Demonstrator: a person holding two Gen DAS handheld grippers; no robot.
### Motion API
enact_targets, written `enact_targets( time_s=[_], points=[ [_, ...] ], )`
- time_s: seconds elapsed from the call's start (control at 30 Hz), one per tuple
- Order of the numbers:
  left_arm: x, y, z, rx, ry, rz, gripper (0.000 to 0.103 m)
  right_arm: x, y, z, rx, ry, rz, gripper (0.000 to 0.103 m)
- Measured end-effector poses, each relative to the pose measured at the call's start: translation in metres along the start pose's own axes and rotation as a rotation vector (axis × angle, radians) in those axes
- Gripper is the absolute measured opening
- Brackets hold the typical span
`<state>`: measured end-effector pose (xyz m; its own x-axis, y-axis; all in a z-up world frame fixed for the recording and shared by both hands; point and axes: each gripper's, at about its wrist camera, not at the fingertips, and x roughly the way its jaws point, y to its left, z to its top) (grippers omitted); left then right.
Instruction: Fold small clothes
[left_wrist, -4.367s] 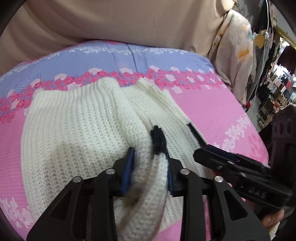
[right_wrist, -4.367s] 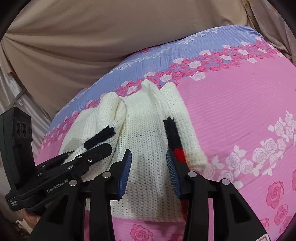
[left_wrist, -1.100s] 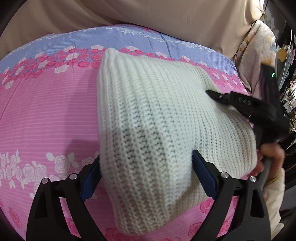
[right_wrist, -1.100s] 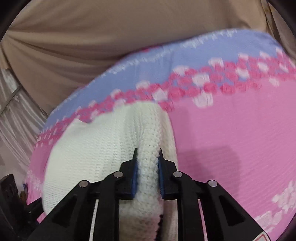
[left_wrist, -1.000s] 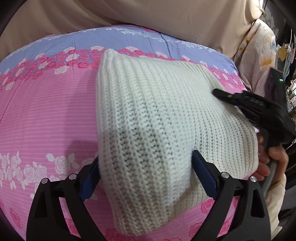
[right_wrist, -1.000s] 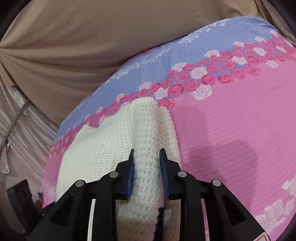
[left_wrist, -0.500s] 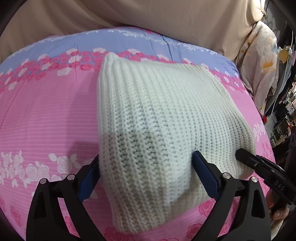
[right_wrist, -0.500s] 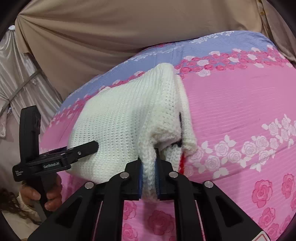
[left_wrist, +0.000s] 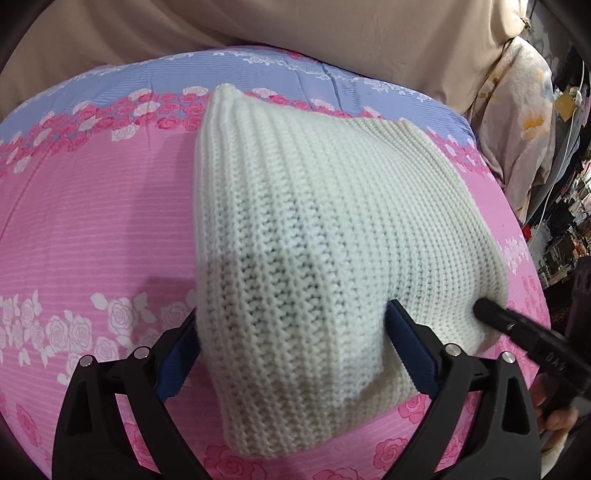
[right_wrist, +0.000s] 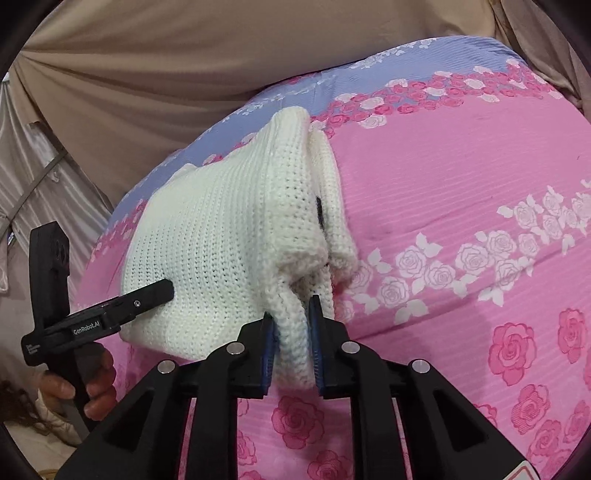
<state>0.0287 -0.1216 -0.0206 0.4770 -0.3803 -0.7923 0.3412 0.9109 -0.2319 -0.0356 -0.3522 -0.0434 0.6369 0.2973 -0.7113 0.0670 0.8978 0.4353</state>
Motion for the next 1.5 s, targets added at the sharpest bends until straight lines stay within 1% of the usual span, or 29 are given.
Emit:
enact_targets(
  time_s=[0.03,0.1,0.17,0.27,0.33,0.4,0.5,0.57,0.6,0.63,0.7,0.73,0.8,0.83,0.87,0.9,0.93,1.03,1.1,1.13,1.2,1.27,1.3,1.33,1.37,1.4,1.43,1.5],
  points=[
    [0.000,-0.001,0.000,0.004,-0.004,0.004,0.092,-0.005,0.004,0.004,-0.008,-0.017,-0.012,0.027],
    [0.000,-0.002,-0.001,0.002,-0.007,0.005,0.093,-0.014,0.011,0.013,-0.032,-0.053,-0.020,0.033],
    [0.000,-0.002,-0.001,-0.001,-0.007,0.005,0.094,-0.016,0.020,0.022,-0.063,-0.077,-0.029,0.033],
    [0.000,-0.001,-0.001,-0.005,-0.003,0.004,0.094,-0.006,0.025,0.040,-0.073,-0.086,-0.094,0.038],
    [-0.006,0.001,0.001,-0.009,-0.011,0.003,0.094,0.003,0.022,0.051,-0.054,-0.083,-0.084,0.041],
    [-0.014,0.002,0.005,-0.019,-0.030,-0.002,0.093,0.015,0.016,0.060,-0.033,-0.064,-0.067,0.041],
    [-0.016,0.001,0.010,-0.001,-0.050,0.029,0.093,0.041,0.011,0.070,-0.021,-0.021,-0.034,0.041],
    [-0.011,-0.001,0.012,0.006,-0.041,0.041,0.094,0.056,0.013,0.075,-0.039,0.003,-0.035,0.024],
    [-0.010,-0.001,0.012,0.007,-0.039,0.043,0.094,0.056,0.018,0.077,-0.054,-0.006,-0.045,0.019],
    [-0.009,-0.002,0.012,0.009,-0.041,0.047,0.094,0.050,0.023,0.080,-0.072,-0.033,-0.045,0.017],
    [-0.009,-0.005,0.012,0.026,-0.049,0.064,0.094,0.035,0.035,0.085,-0.118,-0.101,-0.044,0.016],
    [-0.009,-0.006,0.013,0.030,-0.051,0.068,0.094,0.033,0.038,0.087,-0.128,-0.116,-0.056,0.016],
    [-0.008,-0.007,0.013,0.033,-0.054,0.072,0.095,0.050,0.036,0.089,-0.143,-0.078,-0.129,0.016],
    [-0.007,-0.007,0.013,0.031,-0.051,0.070,0.095,0.066,0.032,0.087,-0.150,-0.028,-0.175,0.017],
    [-0.005,-0.006,0.014,0.026,-0.046,0.066,0.096,0.082,0.027,0.083,-0.152,0.017,-0.188,0.019],
    [-0.003,-0.006,0.013,0.023,-0.043,0.065,0.097,0.081,0.026,0.082,-0.142,0.000,-0.177,0.022],
    [-0.002,-0.005,0.013,0.021,-0.040,0.065,0.097,0.077,0.026,0.082,-0.140,-0.003,-0.182,0.022],
    [-0.001,-0.004,0.013,0.017,-0.038,0.063,0.098,0.045,0.037,0.084,-0.136,-0.076,-0.221,0.022],
    [-0.001,-0.004,0.013,0.019,-0.040,0.064,0.098,0.015,0.046,0.077,-0.160,-0.126,-0.201,0.023],
    [-0.001,-0.004,0.012,0.018,-0.041,0.063,0.098,0.006,0.051,0.073,-0.173,-0.133,-0.183,0.023],
    [0.000,-0.004,0.012,0.015,-0.039,0.060,0.098,-0.008,0.059,0.060,-0.198,-0.128,-0.146,0.023],
    [0.000,-0.004,0.012,0.015,-0.041,0.062,0.098,-0.004,0.062,0.045,-0.225,-0.076,-0.145,0.023],
    [0.000,-0.005,0.012,0.017,-0.042,0.064,0.098,0.004,0.062,0.038,-0.236,-0.047,-0.171,0.023],
    [0.000,-0.006,0.012,0.019,-0.042,0.065,0.098,0.016,0.059,0.030,-0.250,-0.015,-0.219,0.023],
    [0.000,-0.007,0.012,0.022,-0.041,0.065,0.098,0.024,0.057,0.024,-0.260,-0.004,-0.259,0.023],
    [0.000,-0.007,0.011,0.025,-0.039,0.064,0.098,0.030,0.056,0.020,-0.271,-0.012,-0.293,0.023],
    [0.000,-0.008,0.011,0.029,-0.038,0.066,0.098,0.027,0.057,0.020,-0.271,-0.020,-0.295,0.023],
    [-0.005,-0.010,0.011,0.039,-0.046,0.082,0.098,0.012,0.059,0.022,-0.246,-0.042,-0.258,0.023]
  ],
)
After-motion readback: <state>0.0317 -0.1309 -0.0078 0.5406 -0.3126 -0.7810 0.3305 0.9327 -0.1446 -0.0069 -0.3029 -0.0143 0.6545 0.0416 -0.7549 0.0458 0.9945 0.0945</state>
